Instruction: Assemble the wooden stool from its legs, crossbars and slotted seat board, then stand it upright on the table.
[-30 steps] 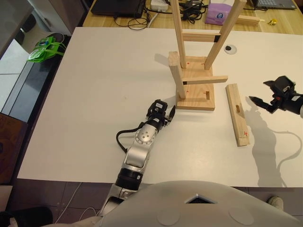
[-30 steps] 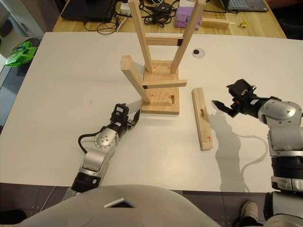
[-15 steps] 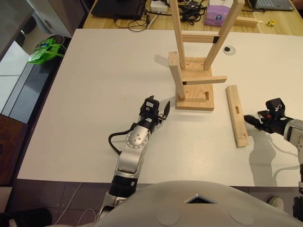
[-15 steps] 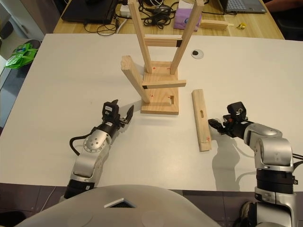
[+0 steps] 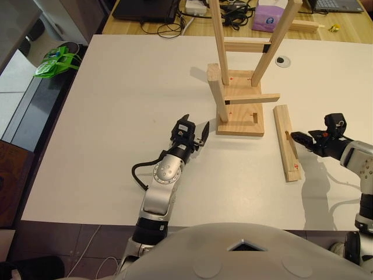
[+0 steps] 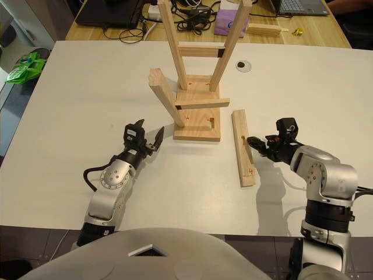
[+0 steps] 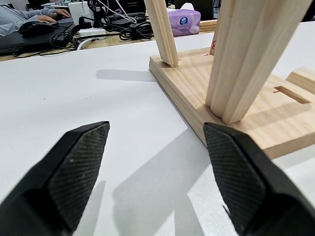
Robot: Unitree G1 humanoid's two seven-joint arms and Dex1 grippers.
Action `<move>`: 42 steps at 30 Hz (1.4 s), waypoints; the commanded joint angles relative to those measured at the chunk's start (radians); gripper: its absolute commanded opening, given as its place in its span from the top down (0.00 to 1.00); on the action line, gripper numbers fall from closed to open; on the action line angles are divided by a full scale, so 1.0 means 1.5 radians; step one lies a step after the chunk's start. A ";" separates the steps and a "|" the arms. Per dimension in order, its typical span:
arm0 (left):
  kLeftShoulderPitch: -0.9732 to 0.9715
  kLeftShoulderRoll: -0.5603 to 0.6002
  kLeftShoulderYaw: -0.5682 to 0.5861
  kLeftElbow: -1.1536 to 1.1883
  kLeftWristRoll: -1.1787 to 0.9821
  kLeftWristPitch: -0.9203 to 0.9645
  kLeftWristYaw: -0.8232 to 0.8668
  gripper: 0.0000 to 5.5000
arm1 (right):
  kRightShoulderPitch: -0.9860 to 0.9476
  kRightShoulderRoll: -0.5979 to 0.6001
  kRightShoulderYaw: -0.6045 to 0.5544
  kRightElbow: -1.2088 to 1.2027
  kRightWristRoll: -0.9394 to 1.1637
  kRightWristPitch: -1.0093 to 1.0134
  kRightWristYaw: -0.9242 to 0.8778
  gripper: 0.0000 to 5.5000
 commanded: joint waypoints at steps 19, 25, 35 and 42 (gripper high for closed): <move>-0.010 0.001 0.001 0.001 0.005 -0.016 0.013 0.36 | 0.008 -0.041 0.103 -0.003 -0.028 0.009 -0.016 0.41; -0.014 0.005 0.005 -0.001 0.005 -0.019 0.016 0.36 | -0.002 -0.007 0.087 0.039 0.002 0.074 -0.023 0.60; -0.053 -0.009 0.149 -0.039 0.019 -0.175 0.152 0.36 | -0.045 0.063 0.010 0.006 0.003 0.012 -0.095 0.85; -0.093 -0.001 0.222 -0.085 0.042 -0.259 0.210 0.36 | -0.083 0.093 -0.038 -0.031 0.007 -0.104 -0.124 0.87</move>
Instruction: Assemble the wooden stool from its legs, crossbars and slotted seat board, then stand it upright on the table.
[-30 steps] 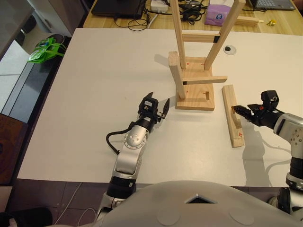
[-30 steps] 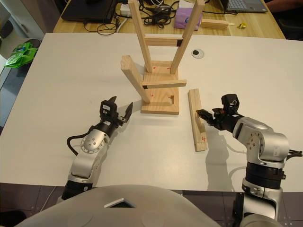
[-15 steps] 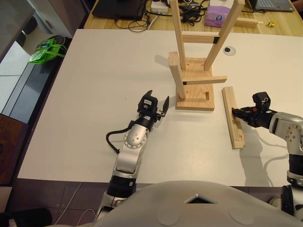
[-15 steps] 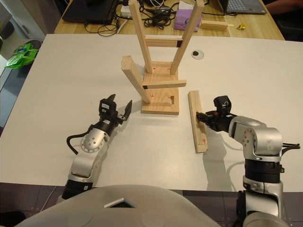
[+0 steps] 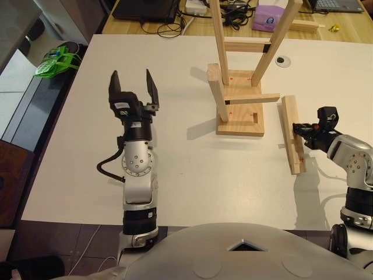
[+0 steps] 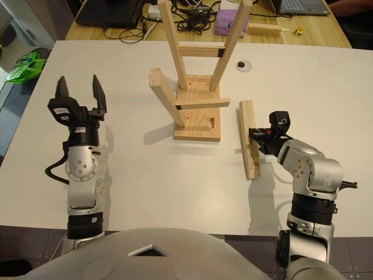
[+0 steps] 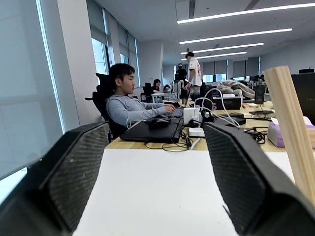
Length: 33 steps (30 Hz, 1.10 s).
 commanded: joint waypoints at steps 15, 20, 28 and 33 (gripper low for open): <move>-0.371 0.120 0.040 -0.177 -0.264 0.391 -0.163 0.36 | -0.262 0.015 -0.190 -0.048 0.236 -0.242 0.012 0.88; -0.440 0.050 -0.083 -0.086 -0.335 0.519 -0.217 0.36 | -0.310 -0.002 -0.157 -0.047 0.259 -0.250 0.030 0.88; -0.503 -0.039 -0.097 0.008 -0.407 0.575 -0.245 0.36 | -0.341 0.021 -0.068 -0.065 0.278 -0.273 0.075 0.88; -0.531 -0.049 -0.132 0.030 -0.413 0.595 -0.274 0.36 | -0.361 0.042 -0.028 -0.072 0.275 -0.295 0.086 0.88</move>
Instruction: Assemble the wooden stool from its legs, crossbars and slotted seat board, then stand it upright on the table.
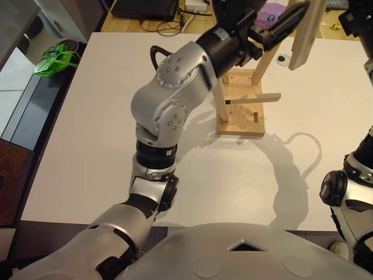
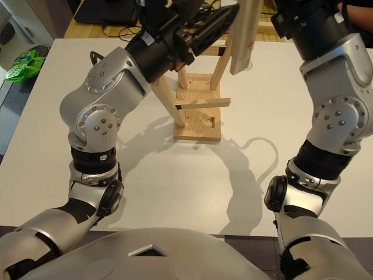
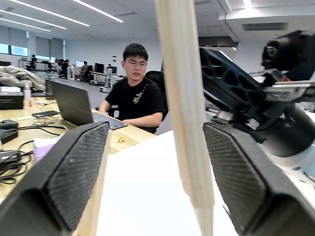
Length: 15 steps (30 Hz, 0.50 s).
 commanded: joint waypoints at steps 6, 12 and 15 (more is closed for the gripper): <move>-0.023 -0.012 -0.046 0.030 0.024 0.021 -0.006 0.36 | -0.037 0.029 0.044 -0.018 0.003 -0.040 0.002 0.88; -0.026 -0.026 -0.026 0.045 0.028 0.026 0.022 0.53 | -0.027 0.030 0.057 -0.027 -0.003 -0.050 0.001 0.88; -0.031 -0.028 -0.020 0.039 0.020 0.030 0.021 0.62 | -0.021 0.028 0.066 -0.029 -0.009 -0.057 0.004 0.88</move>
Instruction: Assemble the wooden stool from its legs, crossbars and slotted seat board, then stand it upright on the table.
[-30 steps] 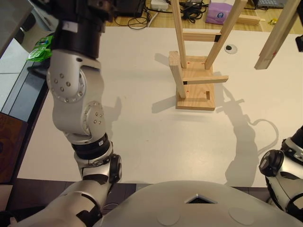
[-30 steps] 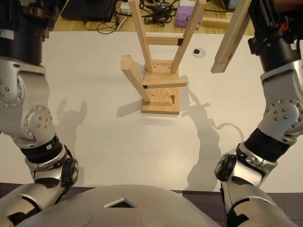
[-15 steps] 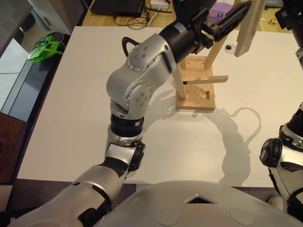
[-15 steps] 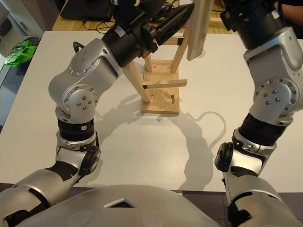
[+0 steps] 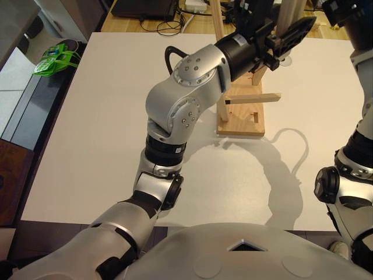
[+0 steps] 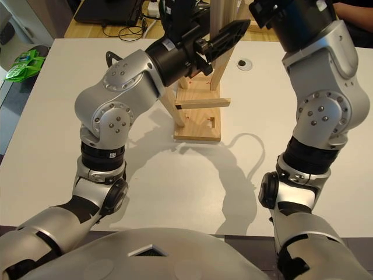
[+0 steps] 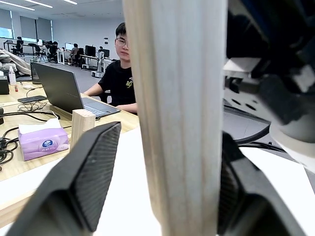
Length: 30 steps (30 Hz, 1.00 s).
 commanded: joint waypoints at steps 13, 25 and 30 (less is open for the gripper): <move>-0.007 0.024 -0.001 -0.062 -0.031 0.041 -0.055 0.78 | 0.016 -0.009 0.033 0.001 -0.048 -0.050 0.008 0.88; -0.021 0.070 0.011 -0.065 -0.038 0.058 -0.092 0.81 | 0.011 -0.067 -0.019 0.027 0.019 -0.015 0.053 0.62; -0.023 0.088 0.011 -0.062 -0.048 0.061 -0.117 0.81 | -0.010 -0.124 -0.044 0.076 0.074 0.040 0.114 0.46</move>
